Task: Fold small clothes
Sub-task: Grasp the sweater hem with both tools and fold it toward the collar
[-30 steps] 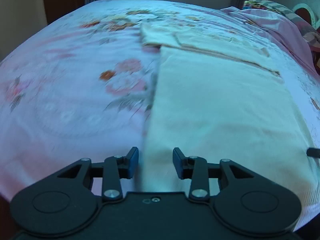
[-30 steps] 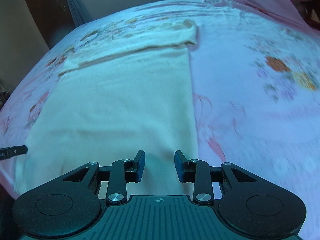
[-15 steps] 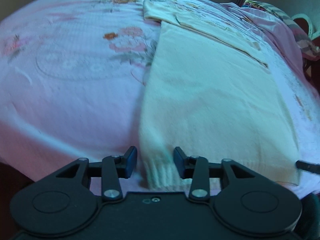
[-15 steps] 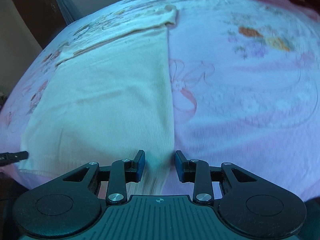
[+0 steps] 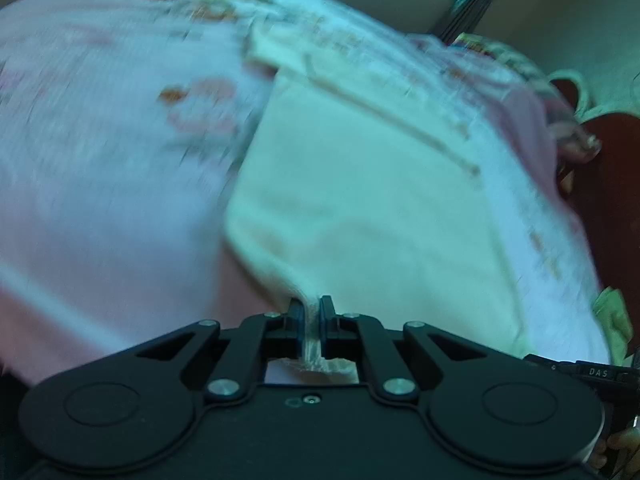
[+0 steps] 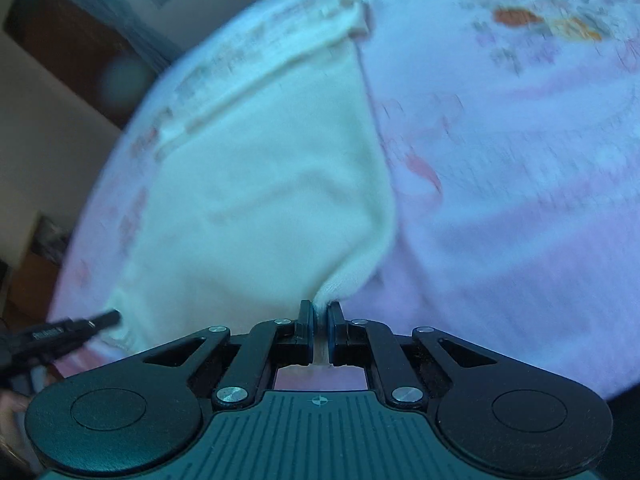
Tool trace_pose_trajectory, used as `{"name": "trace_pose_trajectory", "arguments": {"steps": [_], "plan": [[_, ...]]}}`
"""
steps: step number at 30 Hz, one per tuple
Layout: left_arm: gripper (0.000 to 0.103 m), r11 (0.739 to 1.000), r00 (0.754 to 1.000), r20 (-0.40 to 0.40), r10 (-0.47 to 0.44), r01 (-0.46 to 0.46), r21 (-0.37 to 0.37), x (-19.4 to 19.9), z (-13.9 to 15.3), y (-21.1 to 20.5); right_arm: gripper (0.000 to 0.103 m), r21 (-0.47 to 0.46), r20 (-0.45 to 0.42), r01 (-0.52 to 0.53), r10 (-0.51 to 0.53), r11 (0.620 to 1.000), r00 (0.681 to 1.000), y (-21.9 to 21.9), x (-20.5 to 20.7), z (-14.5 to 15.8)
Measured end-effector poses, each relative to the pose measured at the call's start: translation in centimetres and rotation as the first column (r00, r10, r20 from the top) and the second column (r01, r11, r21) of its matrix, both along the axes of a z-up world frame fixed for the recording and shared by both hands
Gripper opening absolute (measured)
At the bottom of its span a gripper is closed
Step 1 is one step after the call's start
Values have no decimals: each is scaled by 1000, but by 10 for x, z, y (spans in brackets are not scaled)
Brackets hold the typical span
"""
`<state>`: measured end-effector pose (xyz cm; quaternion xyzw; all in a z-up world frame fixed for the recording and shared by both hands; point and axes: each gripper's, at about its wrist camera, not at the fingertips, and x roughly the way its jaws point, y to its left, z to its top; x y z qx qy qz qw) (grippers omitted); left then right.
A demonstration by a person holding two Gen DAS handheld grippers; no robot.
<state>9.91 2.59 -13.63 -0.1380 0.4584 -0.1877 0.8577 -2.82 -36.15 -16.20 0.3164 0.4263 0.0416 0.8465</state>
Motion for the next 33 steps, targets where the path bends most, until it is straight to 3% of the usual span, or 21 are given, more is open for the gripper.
{"name": "trace_pose_trajectory", "arguments": {"steps": [5, 11, 14, 16, 18, 21, 22, 23, 24, 26, 27, 29, 33], "plan": [[6, 998, 997, 78, 24, -20, -53, 49, 28, -15, 6, 54, 120, 63, -69, 997, 990, -17, 42, 35], [6, 993, 985, 143, 101, -90, -77, 143, 45, -41, 6, 28, 206, 125, -128, 992, 970, -36, 139, 57], [6, 991, 983, 129, 132, -127, -49, 196, 37, -57, 6, 3, 198, 141, -139, 990, 970, -48, 198, 51], [9, 990, 986, 102, 132, -136, 29, 226, 22, -69, 6, -14, 150, 124, -120, 992, 981, -56, 235, 36], [17, 990, 993, 24, 118, -119, 81, 249, 0, -78, 6, -52, 89, 132, -127, 990, 988, -61, 264, 14], [20, 986, 992, -23, 126, -122, 116, 261, -16, -73, 22, -73, 50, 127, -123, 989, 991, -71, 282, -2], [22, 988, 992, -17, 122, -120, 102, 260, -16, -67, 34, -71, 71, 129, -124, 989, 990, -77, 280, -1], [26, 988, 993, -3, 120, -119, 98, 258, -12, -62, 56, -72, 90, 137, -130, 988, 987, -82, 279, 3], [29, 987, 993, 25, 113, -116, 111, 255, -7, -57, 63, -81, 116, 146, -136, 986, 984, -86, 276, 7], [51, 978, 989, 111, 98, -116, 171, 247, 7, -52, 63, -139, 156, 140, -118, 980, 981, -89, 272, 17], [56, 972, 984, 159, 79, -112, 209, 243, 12, -50, 63, -164, 155, 138, -113, 977, 981, -90, 272, 20], [59, 954, 975, 217, 37, -99, 281, 241, 18, -48, 63, -220, 150, 108, -76, 970, 986, -86, 269, 19], [58, 945, 982, 183, -52, -11, 326, 240, 6, -48, 63, -318, 126, 61, -21, 946, 992, -70, 262, 7]]}}
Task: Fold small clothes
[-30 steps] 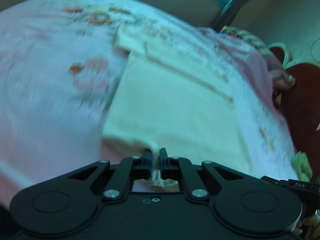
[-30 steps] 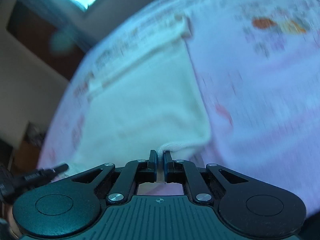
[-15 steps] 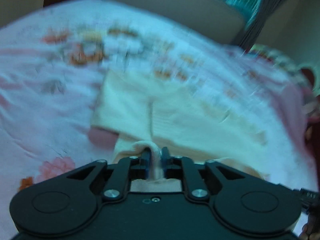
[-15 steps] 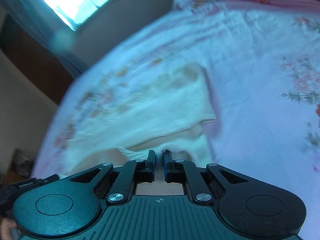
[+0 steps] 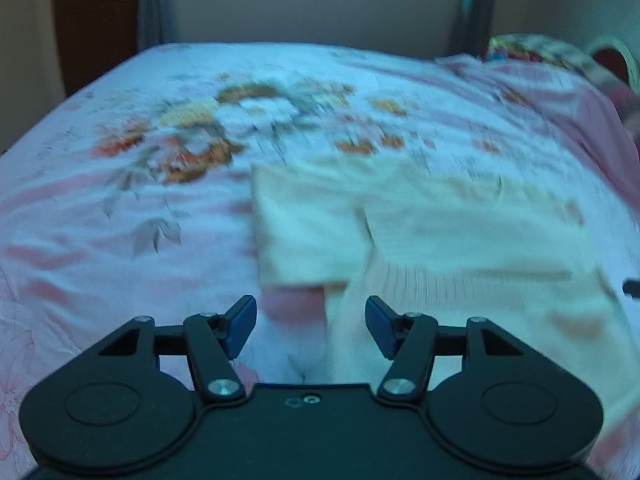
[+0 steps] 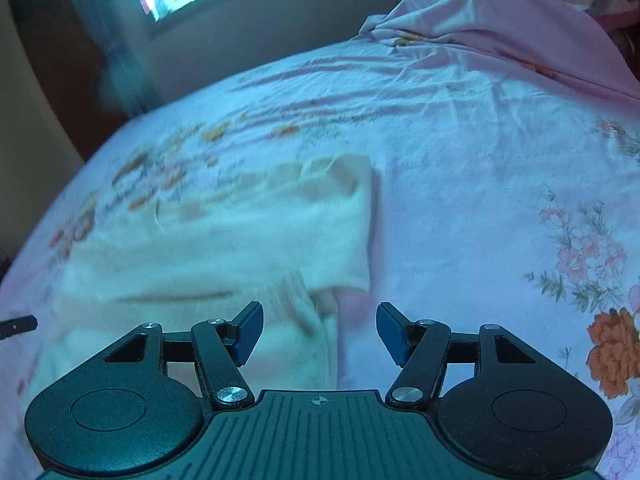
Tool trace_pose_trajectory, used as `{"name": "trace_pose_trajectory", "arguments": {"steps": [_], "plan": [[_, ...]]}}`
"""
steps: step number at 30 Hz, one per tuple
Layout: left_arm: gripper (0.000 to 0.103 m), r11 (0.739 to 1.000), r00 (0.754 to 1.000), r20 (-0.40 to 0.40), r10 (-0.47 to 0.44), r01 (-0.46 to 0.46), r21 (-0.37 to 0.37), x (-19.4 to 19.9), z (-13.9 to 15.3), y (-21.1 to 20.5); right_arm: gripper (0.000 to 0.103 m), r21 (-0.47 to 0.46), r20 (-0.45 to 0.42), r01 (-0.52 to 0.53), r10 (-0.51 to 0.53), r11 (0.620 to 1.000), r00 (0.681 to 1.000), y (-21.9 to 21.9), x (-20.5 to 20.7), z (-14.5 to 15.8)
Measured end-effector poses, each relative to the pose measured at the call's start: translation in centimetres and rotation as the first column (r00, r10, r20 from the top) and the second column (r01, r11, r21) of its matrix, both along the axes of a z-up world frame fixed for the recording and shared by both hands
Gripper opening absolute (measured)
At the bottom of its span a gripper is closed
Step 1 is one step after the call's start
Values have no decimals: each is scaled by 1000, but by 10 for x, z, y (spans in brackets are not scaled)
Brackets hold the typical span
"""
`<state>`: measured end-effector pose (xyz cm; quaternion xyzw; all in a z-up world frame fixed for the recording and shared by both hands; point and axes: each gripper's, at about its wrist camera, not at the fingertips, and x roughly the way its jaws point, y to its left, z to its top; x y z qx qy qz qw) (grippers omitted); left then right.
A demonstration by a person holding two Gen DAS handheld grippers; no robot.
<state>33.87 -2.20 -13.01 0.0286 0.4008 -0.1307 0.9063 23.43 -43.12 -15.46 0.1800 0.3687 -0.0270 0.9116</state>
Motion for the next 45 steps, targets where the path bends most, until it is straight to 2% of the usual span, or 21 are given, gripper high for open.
{"name": "trace_pose_trajectory", "arguments": {"steps": [2, 3, 6, 8, 12, 15, 18, 19, 20, 23, 24, 27, 29, 31, 32, 34, 39, 45], "plan": [[57, 1000, 1000, -4, -6, 6, 28, 2, -10, -4, 63, 8, 2, -6, 6, 1000, 1000, 3, 0, -5], [57, 1000, 1000, -12, -6, 6, 19, 5, -15, -6, 63, 9, 3, -12, 12, 1000, 1000, 5, 0, -7], [46, 1000, 999, -29, -17, 16, -24, 11, -22, -10, 61, 13, -4, -22, 22, 1000, 1000, 8, 5, -10], [26, 998, 999, -34, -33, 31, -47, 11, -23, -15, 36, 18, -3, -38, 38, 999, 999, 10, 7, -11], [24, 998, 998, -23, -54, 53, -23, 12, -27, -27, 35, -11, -8, -42, 42, 999, 999, 12, 14, -15], [24, 998, 998, -2, -68, 68, -15, 11, -26, -33, 35, 9, -20, -37, 37, 999, 999, 10, 22, -18], [9, 997, 997, 22, -74, 75, -9, 7, -22, -36, 35, 20, -33, -73, 73, 997, 997, 13, 27, -21], [4, 997, 996, 32, -79, 79, -17, 4, -20, -36, 26, 16, -35, -98, 99, 995, 994, 16, 27, -20], [4, 996, 996, 43, -82, 83, -22, 1, -18, -36, 9, 25, -42, -128, 129, 991, 991, 18, 27, -19], [2, 995, 994, 63, -94, 96, -31, -4, -15, -36, 9, 29, -22, -143, 144, 989, 989, 17, 27, -18], [3, 995, 993, 68, -96, 97, -13, -4, -17, -38, 9, 38, -24, -157, 158, 987, 987, 17, 30, -20], [10, 993, 992, 23, -121, 121, 20, 5, -27, -47, 9, 34, -41, -160, 161, 987, 986, 20, 38, -25], [8, 993, 994, 25, -110, 109, 33, 6, -30, -51, 9, 53, -45, -154, 156, 987, 987, 19, 38, -27], [3, 996, 995, 22, -93, 93, -4, 5, -28, -48, 9, 61, -33, -151, 153, 987, 988, 18, 34, -24], [2, 996, 995, 29, -92, 93, -11, 4, -27, -46, 5, 68, -22, -143, 145, 987, 989, 16, 31, -22], [2, 996, 995, 53, -80, 81, -23, 0, -21, -42, 4, 86, 3, -124, 124, 989, 992, 13, 26, -17], [2, 994, 994, 104, -22, 33, -107, -7, 3, -27, 4, 101, 76, -118, 110, 988, 991, 12, 9, 5], [2, 990, 985, 171, 5, 19, -137, -7, 25, -26, 4, 91, 182, -117, 99, 989, 978, 13, 3, 41]]}}
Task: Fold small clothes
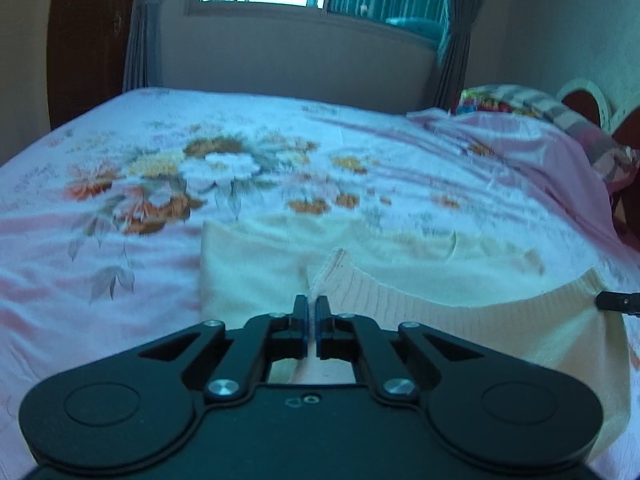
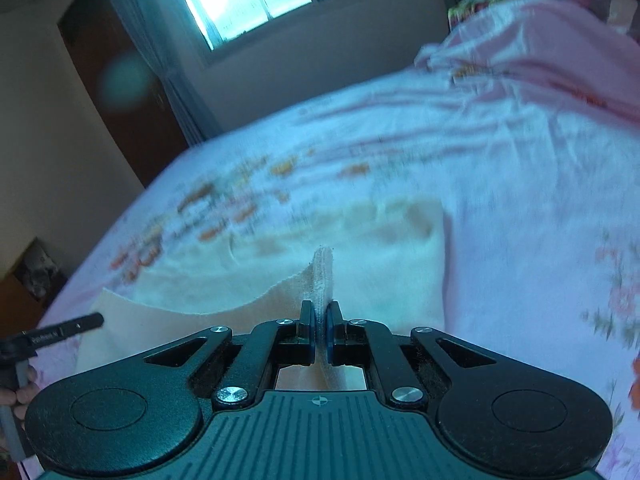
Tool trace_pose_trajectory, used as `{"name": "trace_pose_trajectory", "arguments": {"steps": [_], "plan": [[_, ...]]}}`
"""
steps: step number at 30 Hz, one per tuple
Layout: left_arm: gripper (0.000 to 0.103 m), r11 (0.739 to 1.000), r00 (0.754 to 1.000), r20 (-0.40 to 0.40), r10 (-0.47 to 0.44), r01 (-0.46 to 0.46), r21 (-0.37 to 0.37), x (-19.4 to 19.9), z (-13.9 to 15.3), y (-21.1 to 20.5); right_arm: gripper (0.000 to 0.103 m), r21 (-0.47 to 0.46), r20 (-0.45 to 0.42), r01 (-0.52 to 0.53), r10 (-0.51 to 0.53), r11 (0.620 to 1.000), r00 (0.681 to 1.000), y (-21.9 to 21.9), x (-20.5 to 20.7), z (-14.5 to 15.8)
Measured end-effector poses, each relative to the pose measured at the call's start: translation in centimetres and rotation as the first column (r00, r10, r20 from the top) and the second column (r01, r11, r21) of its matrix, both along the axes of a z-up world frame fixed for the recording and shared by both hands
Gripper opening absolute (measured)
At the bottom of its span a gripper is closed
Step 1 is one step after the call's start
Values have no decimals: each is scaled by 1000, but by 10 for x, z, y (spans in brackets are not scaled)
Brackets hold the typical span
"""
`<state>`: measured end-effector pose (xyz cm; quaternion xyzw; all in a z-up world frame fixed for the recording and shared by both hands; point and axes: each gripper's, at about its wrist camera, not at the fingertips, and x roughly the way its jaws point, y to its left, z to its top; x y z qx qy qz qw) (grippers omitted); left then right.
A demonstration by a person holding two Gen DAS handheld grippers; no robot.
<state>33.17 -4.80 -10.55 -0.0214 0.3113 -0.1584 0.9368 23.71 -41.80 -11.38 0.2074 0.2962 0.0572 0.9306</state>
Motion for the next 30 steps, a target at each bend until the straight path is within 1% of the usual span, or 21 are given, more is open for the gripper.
{"name": "trace_pose_trajectory", "arguments": {"steps": [2, 6, 9, 14, 16, 18, 19, 20, 21, 22, 24, 25, 26, 28, 30], "plan": [[2, 1000, 1000, 22, 10, -9, -16, 7, 8, -2, 4, 2, 37, 18, -18, 1000, 999, -2, 5, 11], [2, 999, 998, 42, 46, -45, -28, 38, 17, -8, 4, -10, 59, 48, -48, 999, 997, -10, 37, 21], [2, 998, 996, 52, 66, -66, -6, 66, 16, -17, 4, -32, 57, 70, -68, 997, 996, -16, 67, 19], [2, 992, 992, 22, 122, -123, 26, 106, -11, -31, 4, -94, 22, 121, -119, 988, 993, -20, 119, -5], [2, 989, 990, -21, 138, -136, 62, 120, -28, -37, 4, -105, -12, 142, -144, 984, 990, -20, 137, -20], [7, 985, 986, -86, 139, -129, 114, 131, -48, -43, 5, -162, -62, 153, -165, 975, 984, -17, 148, -38], [10, 980, 983, -97, 156, -141, 143, 132, -56, -44, 5, -182, -89, 150, -168, 972, 982, -15, 151, -44], [16, 976, 981, -102, 167, -150, 156, 130, -61, -42, 5, -160, -105, 128, -146, 979, 984, -15, 150, -49], [17, 977, 981, -100, 163, -146, 156, 128, -63, -39, 5, -133, -114, 109, -125, 985, 986, -13, 146, -51], [19, 978, 982, -98, 159, -143, 153, 124, -62, -36, 5, -127, -117, 90, -105, 988, 988, -11, 141, -51], [21, 980, 985, -98, 143, -127, 153, 117, -59, -31, 5, -165, -109, 53, -72, 985, 991, -6, 132, -50], [21, 979, 986, -96, 139, -122, 165, 113, -57, -30, 5, -180, -113, 60, -81, 982, 990, -6, 130, -52], [23, 977, 986, -88, 138, -121, 174, 109, -55, -29, 5, -172, -123, 79, -101, 982, 987, -9, 129, -54], [26, 980, 991, -74, 114, -100, 171, 99, -49, -25, 5, -131, -128, 121, -138, 984, 982, -20, 128, -59], [29, 981, 993, -67, 100, -87, 175, 94, -45, -26, 5, -133, -146, 118, -138, 984, 980, -21, 134, -61]]}}
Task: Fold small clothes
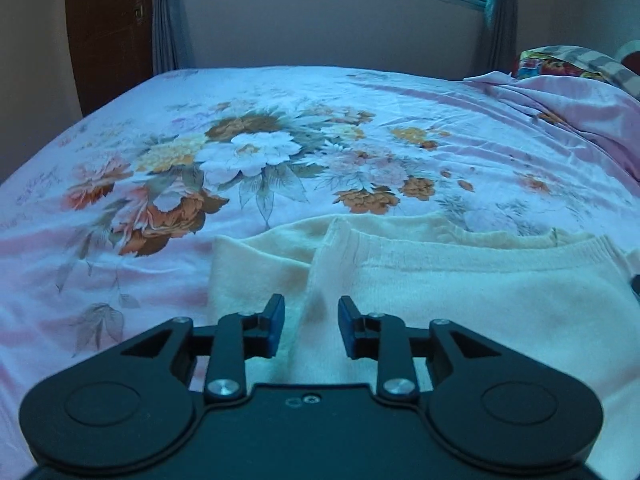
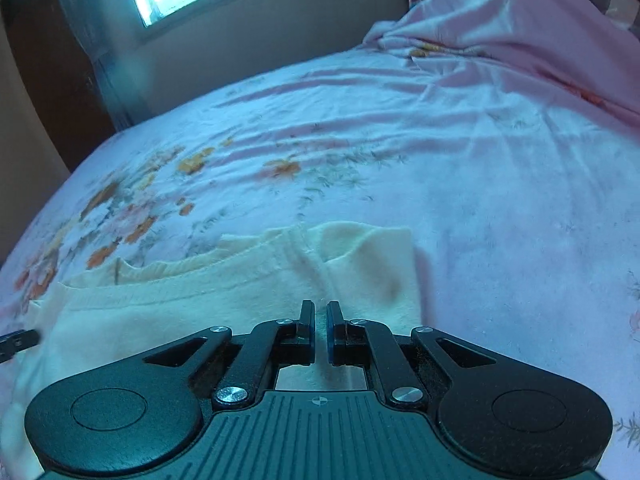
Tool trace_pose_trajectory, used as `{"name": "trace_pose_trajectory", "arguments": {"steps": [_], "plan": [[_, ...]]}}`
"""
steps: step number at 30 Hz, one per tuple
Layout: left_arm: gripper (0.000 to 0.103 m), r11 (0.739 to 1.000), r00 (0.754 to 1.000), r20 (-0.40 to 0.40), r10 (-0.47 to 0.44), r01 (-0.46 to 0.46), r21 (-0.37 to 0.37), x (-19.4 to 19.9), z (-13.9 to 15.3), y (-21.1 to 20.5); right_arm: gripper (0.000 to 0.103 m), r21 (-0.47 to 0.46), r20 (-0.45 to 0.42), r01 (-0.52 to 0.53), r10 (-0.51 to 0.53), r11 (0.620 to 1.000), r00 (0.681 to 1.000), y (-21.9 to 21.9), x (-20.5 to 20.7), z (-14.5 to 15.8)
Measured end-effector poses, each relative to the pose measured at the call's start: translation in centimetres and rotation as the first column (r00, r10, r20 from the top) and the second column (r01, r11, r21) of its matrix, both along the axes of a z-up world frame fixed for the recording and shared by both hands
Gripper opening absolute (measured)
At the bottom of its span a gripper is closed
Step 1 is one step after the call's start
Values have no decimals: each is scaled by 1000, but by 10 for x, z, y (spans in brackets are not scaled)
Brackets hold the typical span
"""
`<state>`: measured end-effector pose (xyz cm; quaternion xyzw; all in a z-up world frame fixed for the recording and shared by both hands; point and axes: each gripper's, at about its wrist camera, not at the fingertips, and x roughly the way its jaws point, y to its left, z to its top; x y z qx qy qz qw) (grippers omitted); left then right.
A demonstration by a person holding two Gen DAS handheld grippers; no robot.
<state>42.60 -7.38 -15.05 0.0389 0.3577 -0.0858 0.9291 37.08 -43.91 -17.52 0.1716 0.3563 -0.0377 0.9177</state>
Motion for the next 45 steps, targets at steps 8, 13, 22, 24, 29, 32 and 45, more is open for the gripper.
{"name": "trace_pose_trajectory", "arguments": {"steps": [8, 13, 22, 24, 29, 32, 45], "plan": [[39, 1000, 1000, -14, -25, 25, 12, -1, -2, -12, 5, 14, -4, 55, -55, 998, 999, -10, 25, 2], [44, 1000, 999, -30, -13, 13, 26, 1, -12, -14, 45, 34, -9, 13, -12, 999, 1000, -7, 26, -3], [52, 999, 1000, -30, -1, 2, 33, 3, -15, -12, 44, -52, -24, -67, 66, 996, 998, 13, 29, -4], [53, 999, 1000, -28, -2, 3, 38, 3, -15, -13, 23, -42, -15, -97, 96, 994, 995, 17, 28, -3], [55, 1000, 1000, -29, -2, 3, 27, 1, -16, -9, 21, -37, -12, -118, 118, 992, 993, 12, 28, -1], [56, 999, 1000, -25, -4, 5, 37, 0, -18, -9, 25, -33, -5, -92, 92, 995, 996, 6, 30, -4], [59, 999, 1000, -11, -9, 9, 36, -1, -16, -12, 7, -79, 76, -78, 84, 994, 994, 19, 24, 12]]}}
